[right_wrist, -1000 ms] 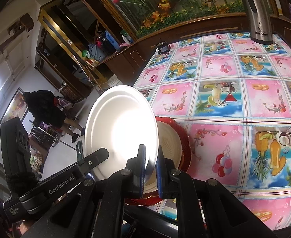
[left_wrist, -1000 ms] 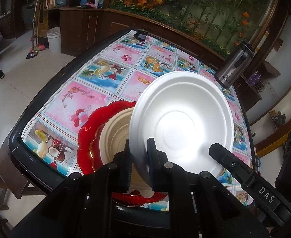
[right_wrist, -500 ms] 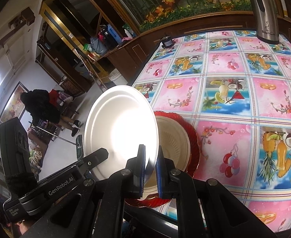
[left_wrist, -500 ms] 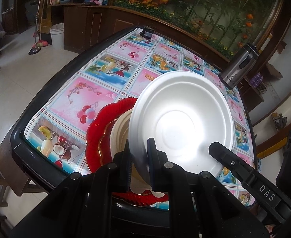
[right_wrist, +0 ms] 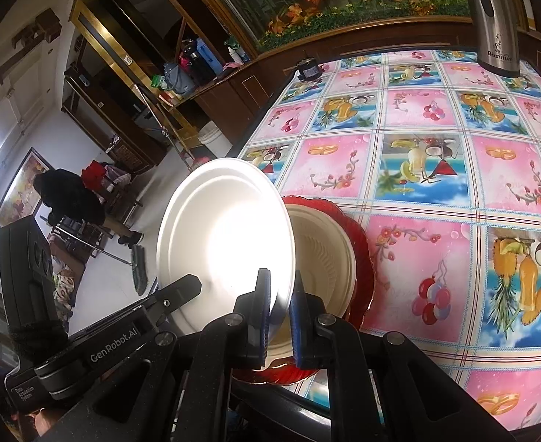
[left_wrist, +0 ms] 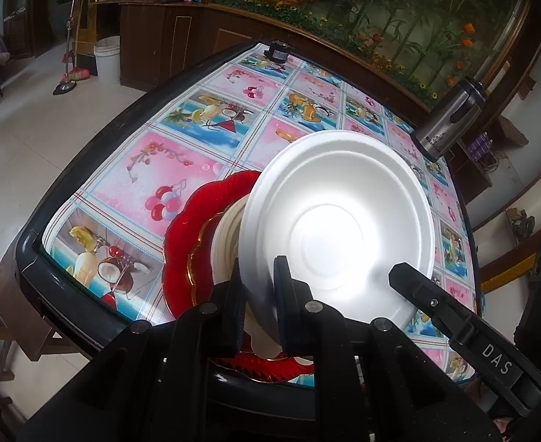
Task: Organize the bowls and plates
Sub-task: 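Lower the white foam plate onto the beige plate with both grippers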
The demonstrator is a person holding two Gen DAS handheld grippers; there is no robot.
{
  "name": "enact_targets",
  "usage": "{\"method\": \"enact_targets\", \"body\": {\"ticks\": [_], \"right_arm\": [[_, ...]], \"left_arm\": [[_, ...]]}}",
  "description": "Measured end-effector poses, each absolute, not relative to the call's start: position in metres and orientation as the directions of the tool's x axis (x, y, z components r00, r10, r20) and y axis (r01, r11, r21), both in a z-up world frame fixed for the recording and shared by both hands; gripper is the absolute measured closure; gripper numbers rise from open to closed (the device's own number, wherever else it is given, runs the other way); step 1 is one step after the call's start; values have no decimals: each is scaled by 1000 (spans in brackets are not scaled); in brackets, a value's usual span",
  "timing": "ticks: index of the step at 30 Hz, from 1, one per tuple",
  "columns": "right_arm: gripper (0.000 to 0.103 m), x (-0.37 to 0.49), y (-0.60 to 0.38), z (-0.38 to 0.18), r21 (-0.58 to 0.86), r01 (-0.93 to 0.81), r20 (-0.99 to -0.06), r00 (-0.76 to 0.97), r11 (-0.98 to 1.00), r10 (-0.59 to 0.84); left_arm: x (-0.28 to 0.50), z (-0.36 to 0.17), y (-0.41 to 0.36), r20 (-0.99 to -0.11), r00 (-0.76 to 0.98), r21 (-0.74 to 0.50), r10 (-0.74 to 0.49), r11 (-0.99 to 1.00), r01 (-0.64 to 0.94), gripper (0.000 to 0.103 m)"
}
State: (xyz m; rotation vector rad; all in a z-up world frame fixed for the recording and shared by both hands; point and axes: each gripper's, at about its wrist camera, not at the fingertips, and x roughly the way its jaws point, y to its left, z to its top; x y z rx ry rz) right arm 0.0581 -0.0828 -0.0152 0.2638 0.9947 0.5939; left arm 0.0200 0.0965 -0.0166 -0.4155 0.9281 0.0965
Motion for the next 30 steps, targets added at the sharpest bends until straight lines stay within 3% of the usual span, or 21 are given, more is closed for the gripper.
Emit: {"method": "enact_targets", "body": {"ticks": [30], "right_arm": [[94, 61, -79, -26, 461, -327, -735, 380, 825, 562]], "left_arm": [[24, -28, 97, -816, 570, -292, -97, 921, -260, 91]]}}
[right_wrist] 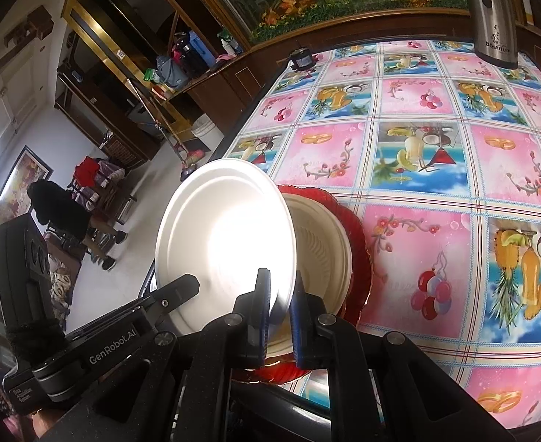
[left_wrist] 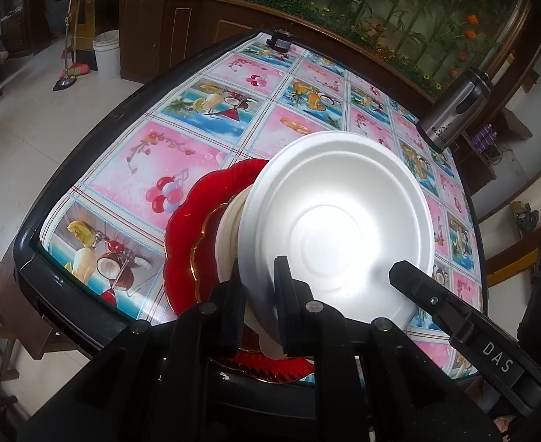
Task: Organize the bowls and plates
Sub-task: 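Lower the white foam plate onto the beige plate with both grippers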
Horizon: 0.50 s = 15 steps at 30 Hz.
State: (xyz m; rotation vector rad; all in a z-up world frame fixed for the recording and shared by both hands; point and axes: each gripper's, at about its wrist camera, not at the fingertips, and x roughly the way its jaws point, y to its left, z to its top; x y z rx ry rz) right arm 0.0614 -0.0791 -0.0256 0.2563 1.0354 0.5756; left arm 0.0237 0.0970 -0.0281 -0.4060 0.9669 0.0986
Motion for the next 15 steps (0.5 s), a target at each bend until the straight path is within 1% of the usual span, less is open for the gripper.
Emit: {"method": "enact_targets", "body": {"ticks": [15], "right_arm": [[94, 64, -77, -34, 453, -319, -752, 365, 832, 549]], "left_arm": [[23, -32, 95, -825, 559, -271, -85, 927, -259, 90]]}}
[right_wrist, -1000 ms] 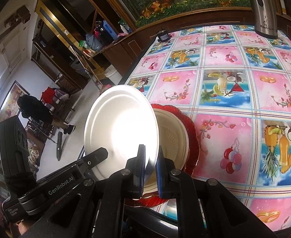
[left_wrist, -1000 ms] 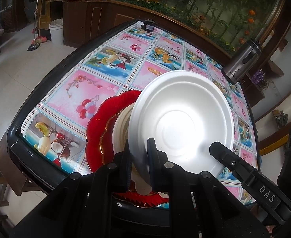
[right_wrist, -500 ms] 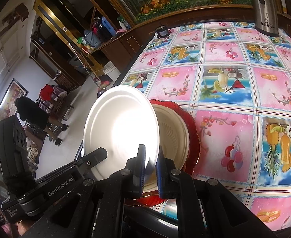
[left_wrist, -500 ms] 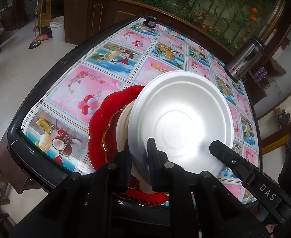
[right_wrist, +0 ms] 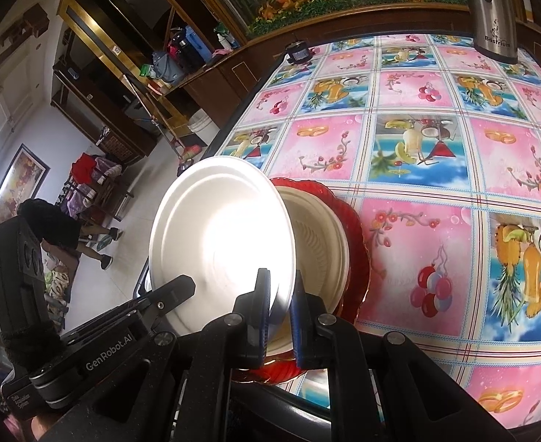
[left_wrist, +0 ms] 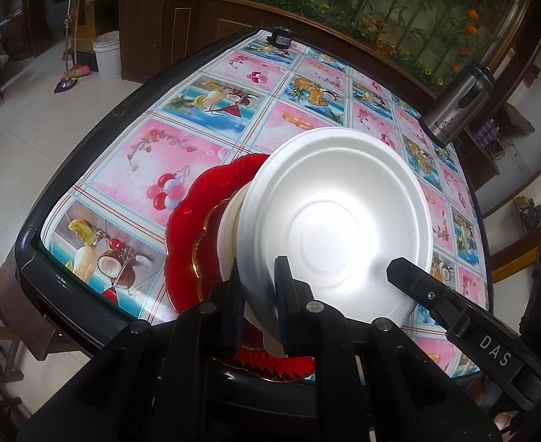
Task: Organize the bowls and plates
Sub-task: 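Lower the white foam plate onto the beige plate with both grippers, then open both grippers and withdraw from the stacked plates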
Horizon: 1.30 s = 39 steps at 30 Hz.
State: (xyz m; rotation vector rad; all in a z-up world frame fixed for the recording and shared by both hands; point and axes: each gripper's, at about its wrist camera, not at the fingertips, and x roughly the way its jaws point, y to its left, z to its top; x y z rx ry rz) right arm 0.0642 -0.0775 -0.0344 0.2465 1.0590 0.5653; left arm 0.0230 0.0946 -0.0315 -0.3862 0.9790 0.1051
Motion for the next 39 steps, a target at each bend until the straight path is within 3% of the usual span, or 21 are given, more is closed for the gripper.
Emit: {"method": "enact_targets", "body": {"ticks": [16, 18, 19, 20, 21, 22, 30, 39], "right_arm": [[88, 69, -73, -41, 454, -299, -771, 340, 839, 539], [86, 69, -72, -41, 453, -304, -771, 338, 838, 539], [78, 69, -72, -41, 455, -304, -771, 337, 837, 541], [70, 69, -72, -41, 460, -301, -768, 337, 835, 544], [52, 69, -73, -41, 469, -299, -763, 338, 831, 552], [48, 68, -74, -40, 471, -296, -758, 345, 831, 553], [41, 61, -83, -31, 491, -299, -730, 371, 818, 574], [23, 42, -98, -20, 438, -338, -706, 444, 833, 552]], "left_arm": [[29, -35, 92, -834, 548, -238, -56, 934, -268, 89], [29, -34, 91, -831, 554, -241, -53, 931, -273, 76], [28, -34, 91, -832, 553, -234, -44, 931, -279, 54], [28, -34, 91, -833, 553, -227, -32, 931, -287, 37], [26, -33, 91, -828, 560, -217, -12, 929, -301, 37], [25, -33, 92, -824, 566, -212, -3, 929, -304, 37], [14, -24, 88, -797, 602, -171, 48, 938, -302, 37], [-10, -26, 80, -784, 619, -176, 38, 944, -281, 37]]}}
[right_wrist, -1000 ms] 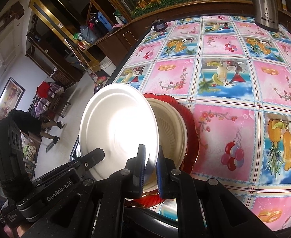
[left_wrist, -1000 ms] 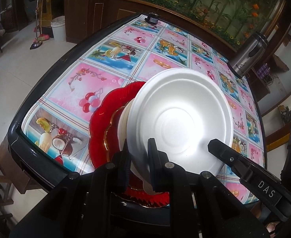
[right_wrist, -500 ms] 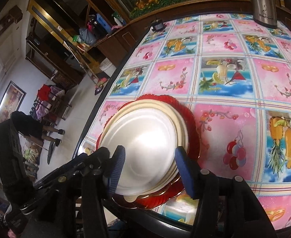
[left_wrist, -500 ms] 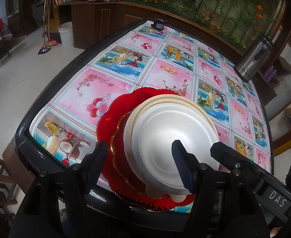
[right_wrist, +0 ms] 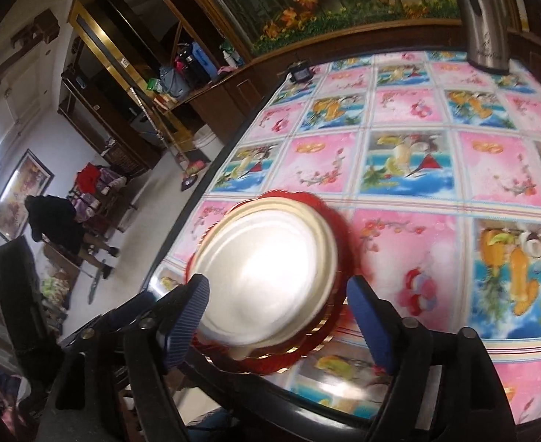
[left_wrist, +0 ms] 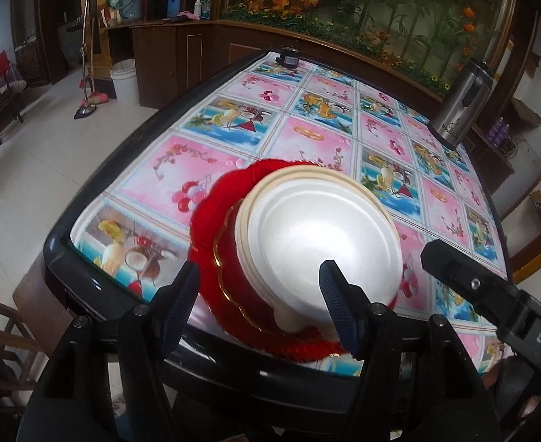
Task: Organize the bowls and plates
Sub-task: 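Open both grippers and withdraw from the stacked plates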
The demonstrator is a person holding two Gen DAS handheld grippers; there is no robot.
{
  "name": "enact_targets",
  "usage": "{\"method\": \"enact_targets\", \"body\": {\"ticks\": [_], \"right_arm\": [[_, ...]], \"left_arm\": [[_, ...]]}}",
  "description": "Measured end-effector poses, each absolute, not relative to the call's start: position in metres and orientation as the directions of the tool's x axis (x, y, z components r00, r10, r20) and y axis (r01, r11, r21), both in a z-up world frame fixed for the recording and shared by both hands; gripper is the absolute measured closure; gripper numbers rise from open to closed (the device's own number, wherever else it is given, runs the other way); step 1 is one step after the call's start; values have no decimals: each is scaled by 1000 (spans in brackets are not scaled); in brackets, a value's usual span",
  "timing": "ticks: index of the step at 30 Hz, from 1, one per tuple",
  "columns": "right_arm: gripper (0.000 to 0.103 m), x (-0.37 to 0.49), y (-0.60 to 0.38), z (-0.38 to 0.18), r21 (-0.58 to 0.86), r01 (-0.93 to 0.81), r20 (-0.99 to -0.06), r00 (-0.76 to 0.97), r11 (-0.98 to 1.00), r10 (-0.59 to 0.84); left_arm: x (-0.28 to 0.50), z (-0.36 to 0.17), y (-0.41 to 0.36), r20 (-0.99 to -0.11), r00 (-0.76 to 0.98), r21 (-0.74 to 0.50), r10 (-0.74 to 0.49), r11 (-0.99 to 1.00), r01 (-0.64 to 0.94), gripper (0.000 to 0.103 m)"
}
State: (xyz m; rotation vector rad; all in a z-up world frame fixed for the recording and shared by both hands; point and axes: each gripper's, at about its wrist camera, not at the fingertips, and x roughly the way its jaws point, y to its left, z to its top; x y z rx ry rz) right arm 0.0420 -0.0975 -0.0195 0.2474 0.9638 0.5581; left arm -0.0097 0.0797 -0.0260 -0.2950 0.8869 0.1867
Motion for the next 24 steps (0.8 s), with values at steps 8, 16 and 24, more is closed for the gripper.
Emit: {"method": "enact_targets", "body": {"ticks": [8, 16, 24], "right_arm": [[17, 22, -104, -13, 290, -424, -703, 514, 858, 492], [17, 15, -128, -13, 251, -403, -697, 556, 880, 453], [17, 13, -136, -17, 256, -393, -697, 558, 883, 451]], "left_arm": [[-30, -22, 66, -762, 646, -148, 51, 957, -250, 30], [-38, -24, 50, -759, 650, -116, 42, 973, -198, 14], [-39, -25, 43, -756, 653, -110, 36, 977, -181, 7]]}}
